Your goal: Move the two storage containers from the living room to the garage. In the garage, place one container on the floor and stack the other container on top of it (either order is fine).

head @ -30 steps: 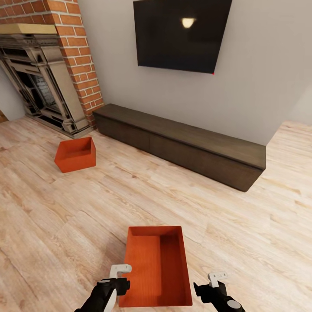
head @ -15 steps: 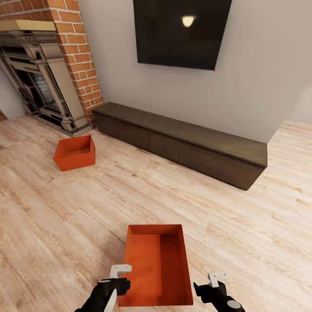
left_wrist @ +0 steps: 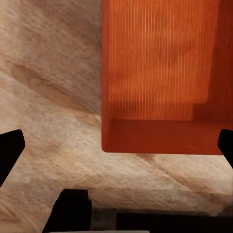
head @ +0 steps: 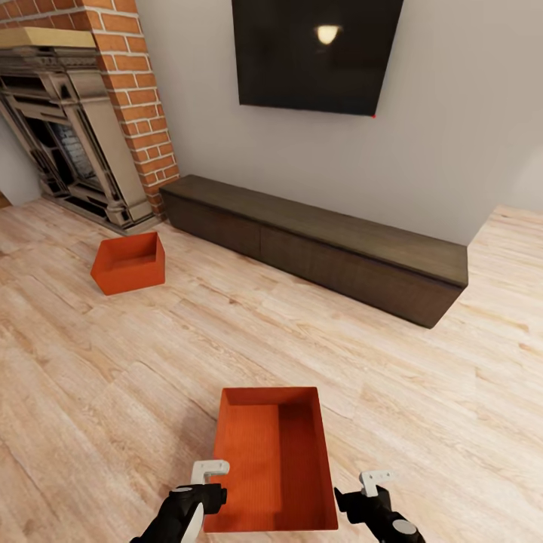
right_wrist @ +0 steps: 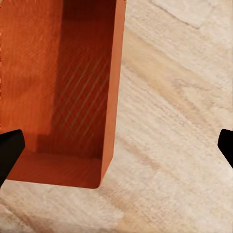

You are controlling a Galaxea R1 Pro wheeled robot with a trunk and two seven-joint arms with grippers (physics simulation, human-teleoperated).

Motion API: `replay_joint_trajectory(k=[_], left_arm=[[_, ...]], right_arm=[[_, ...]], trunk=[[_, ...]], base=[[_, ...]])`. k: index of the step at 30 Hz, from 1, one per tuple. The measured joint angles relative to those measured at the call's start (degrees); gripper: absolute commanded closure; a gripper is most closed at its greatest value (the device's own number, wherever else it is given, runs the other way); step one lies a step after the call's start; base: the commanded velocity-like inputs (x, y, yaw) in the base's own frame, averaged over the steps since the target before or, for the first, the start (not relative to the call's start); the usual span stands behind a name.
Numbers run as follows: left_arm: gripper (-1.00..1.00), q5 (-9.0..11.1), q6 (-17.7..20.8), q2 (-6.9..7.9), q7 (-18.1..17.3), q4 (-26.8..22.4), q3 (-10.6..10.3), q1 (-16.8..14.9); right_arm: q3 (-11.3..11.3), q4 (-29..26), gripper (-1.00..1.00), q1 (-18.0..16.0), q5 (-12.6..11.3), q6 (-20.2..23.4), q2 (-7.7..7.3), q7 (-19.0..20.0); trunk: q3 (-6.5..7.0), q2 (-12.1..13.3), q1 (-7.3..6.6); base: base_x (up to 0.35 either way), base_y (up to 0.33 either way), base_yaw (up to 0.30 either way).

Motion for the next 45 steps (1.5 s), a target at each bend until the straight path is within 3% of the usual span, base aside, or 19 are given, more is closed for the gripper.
replay_joint_trajectory(k=[5, 10, 11, 12, 19, 24, 28, 30, 45], left_arm=[[-1.00, 0.0, -0.1, 0.01, 0.0, 0.0, 0.1, 0.0], [-1.00, 0.0, -0.1, 0.03, 0.0, 0.0, 0.1, 0.0], [-1.00, 0.0, -0.1, 0.03, 0.0, 0.0, 0.1, 0.0], [-1.00, 0.1, 0.0, 0.03, -0.1, 0.0, 0.1, 0.0], [-1.00, 0.2, -0.1, 0.04, -0.2, 0.0, 0.1, 0.0], [-1.00, 0.2, -0.1, 0.04, -0.2, 0.0, 0.1, 0.0], [-1.00, 0.2, -0.1, 0.04, -0.2, 0.0, 0.1, 0.0], [-1.00, 0.2, -0.1, 0.03, -0.1, 0.0, 0.1, 0.0], [-1.00, 0.2, -0.1, 0.03, -0.1, -0.1, 0.1, 0.0]], right_arm=[[0.0, -3.6, -1.00, 0.0, -0.5, 0.2, 0.35, 0.1], [0.1, -3.7, -1.00, 0.0, -0.6, 0.3, 0.45, 0.2], [0.4, -3.7, -1.00, 0.0, -0.7, 0.3, 0.46, 0.3], [3.2, -3.6, -1.00, 0.0, -0.8, 0.3, 0.45, 0.3], [3.3, -3.3, -1.00, 0.0, -3.7, 0.5, 0.39, 8.4], [1.2, -3.3, -1.00, 0.0, -4.4, 0.4, 0.38, 8.7], [-3.0, -3.3, -1.00, 0.0, -4.3, 0.3, 0.37, 8.6], [-3.8, -3.3, -1.00, 0.0, -4.3, 0.2, 0.36, 8.5], [-4.5, -3.3, -1.00, 0.0, -4.1, 0.3, 0.35, 6.8]], trunk=[[-0.90, -2.0, 1.10], [-1.80, -4.0, 2.20], [-1.97, -4.4, 2.42], [-1.98, -4.4, 2.42], [-1.98, -4.4, 2.42], [-1.98, -4.4, 2.42], [-1.98, -4.4, 2.42], [-1.98, -4.4, 2.42], [-1.98, -4.4, 2.42]], base=[[0.000, 0.000, 0.000], [0.000, 0.000, 0.000], [0.000, 0.000, 0.000], [0.000, 0.000, 0.000], [0.000, 0.000, 0.000], [0.000, 0.000, 0.000], [0.000, 0.000, 0.000], [0.000, 0.000, 0.000], [0.000, 0.000, 0.000]])
